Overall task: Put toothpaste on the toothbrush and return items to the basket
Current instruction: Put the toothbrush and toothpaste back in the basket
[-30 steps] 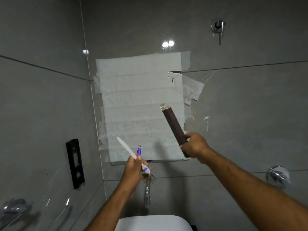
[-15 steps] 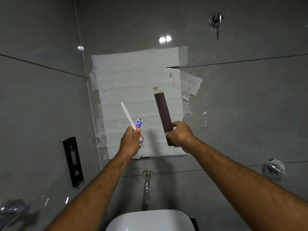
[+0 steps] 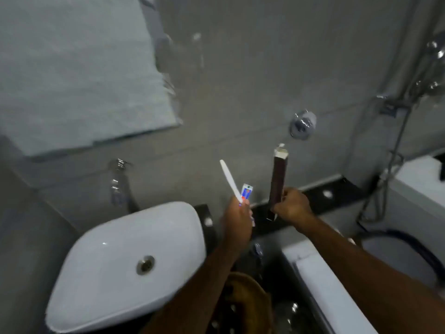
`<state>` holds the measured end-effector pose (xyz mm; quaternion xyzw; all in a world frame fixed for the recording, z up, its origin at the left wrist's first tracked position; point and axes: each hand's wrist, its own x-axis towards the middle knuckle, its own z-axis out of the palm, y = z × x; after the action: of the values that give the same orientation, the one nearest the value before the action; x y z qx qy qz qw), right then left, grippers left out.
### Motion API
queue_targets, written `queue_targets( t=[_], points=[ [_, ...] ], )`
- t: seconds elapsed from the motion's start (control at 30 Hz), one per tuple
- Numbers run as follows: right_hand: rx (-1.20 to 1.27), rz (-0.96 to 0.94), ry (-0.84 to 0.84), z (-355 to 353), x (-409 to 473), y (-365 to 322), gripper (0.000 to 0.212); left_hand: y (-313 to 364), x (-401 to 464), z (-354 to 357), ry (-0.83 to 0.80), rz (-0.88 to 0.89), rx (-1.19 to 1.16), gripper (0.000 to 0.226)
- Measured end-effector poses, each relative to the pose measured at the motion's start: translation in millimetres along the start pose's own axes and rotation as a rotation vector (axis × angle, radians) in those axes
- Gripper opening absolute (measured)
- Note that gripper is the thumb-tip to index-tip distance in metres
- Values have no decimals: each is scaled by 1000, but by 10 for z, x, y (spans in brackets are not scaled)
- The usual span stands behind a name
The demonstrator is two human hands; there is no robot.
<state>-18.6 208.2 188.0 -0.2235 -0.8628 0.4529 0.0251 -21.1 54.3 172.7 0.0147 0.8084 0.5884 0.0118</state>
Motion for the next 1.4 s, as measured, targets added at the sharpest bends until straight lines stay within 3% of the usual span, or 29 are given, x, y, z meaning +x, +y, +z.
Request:
queue_targets(
  t=[0.13,0.27,0.37,0.53,0.77,0.93,1.1,1.3,1.4],
  points=[
    [-55,193,-74,36,47,1624,36,-668,-596,1367,-134,-136,124,19],
    [-2,373,-34,448,-41,3108,50,-1701,-1024,2202,-140,-357,135,25],
    [-4,430,-34,966,-141,3935,40,-2670,-1256,2488,-133,-474,243,30],
    [9,427,-113,1857,-126,4737,16,-3861,-1394,2630,-122,-633,388,29],
    [-62,581,-214,2735,-35,5445,36,-4658,-1360,2750,-110,-685,478,27],
    [-91,582,-211,2725,-157,5466,28,-4537,-1367,2788,-110,-686,470,26],
    [-62,418,-43,2028,-335,4936,7,-3665,-1367,2814,-116,-645,327,28],
    [43,244,252,871,-576,3548,15,-2142,-1211,2474,-89,-522,16,19],
    [183,145,266,482,-762,2668,20,-1498,-1045,1931,-62,-451,-155,20]
  ],
)
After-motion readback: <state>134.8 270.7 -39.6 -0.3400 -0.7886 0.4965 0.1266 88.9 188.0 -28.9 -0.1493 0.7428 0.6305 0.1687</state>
